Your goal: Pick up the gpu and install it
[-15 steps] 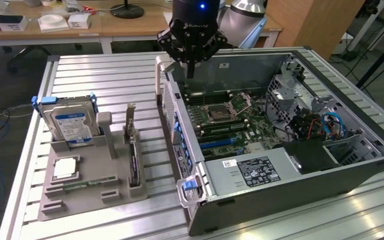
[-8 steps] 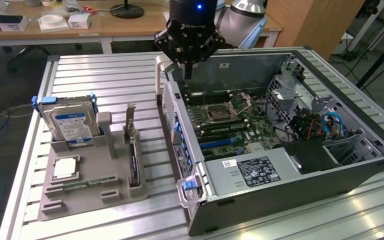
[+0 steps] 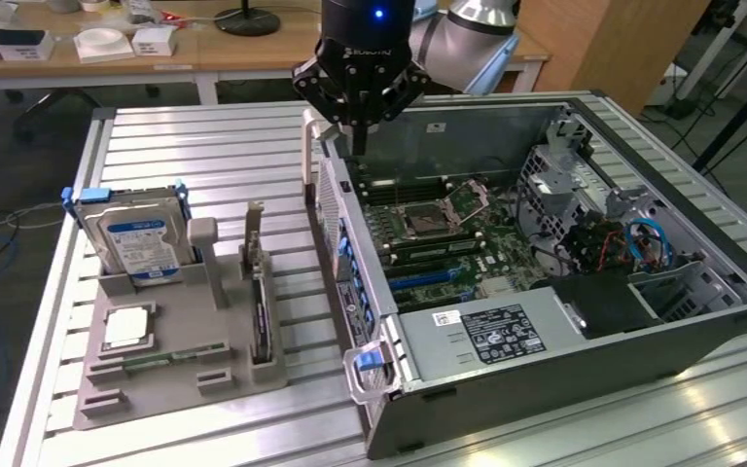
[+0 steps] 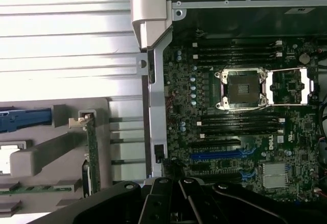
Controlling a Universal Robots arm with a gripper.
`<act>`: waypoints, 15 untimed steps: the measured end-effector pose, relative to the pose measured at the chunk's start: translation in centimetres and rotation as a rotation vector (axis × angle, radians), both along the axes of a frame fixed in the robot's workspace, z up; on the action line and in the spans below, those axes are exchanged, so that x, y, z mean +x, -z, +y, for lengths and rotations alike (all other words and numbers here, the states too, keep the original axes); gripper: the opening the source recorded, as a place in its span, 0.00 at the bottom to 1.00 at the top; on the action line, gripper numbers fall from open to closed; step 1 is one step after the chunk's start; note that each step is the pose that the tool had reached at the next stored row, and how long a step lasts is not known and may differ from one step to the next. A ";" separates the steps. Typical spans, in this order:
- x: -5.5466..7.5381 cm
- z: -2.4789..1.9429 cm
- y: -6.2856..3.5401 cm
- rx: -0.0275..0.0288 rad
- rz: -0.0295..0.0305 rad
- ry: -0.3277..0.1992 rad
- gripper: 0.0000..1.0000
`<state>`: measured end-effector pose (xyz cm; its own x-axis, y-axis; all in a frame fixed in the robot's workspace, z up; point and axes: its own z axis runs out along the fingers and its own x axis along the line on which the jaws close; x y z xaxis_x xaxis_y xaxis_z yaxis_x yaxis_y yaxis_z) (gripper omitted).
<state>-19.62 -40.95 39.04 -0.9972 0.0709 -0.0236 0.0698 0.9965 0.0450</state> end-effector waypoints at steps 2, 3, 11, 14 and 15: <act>-0.3 -0.07 0.01 0.0000 -0.0001 0.000 0.11; -0.5 -0.10 0.01 0.0000 0.0000 0.000 0.11; -1.4 -0.36 0.03 0.0001 0.0000 0.000 0.11; -1.5 -0.57 0.03 0.0001 -0.0001 0.000 0.11; -1.5 -0.63 0.04 0.0001 -0.0001 0.000 0.11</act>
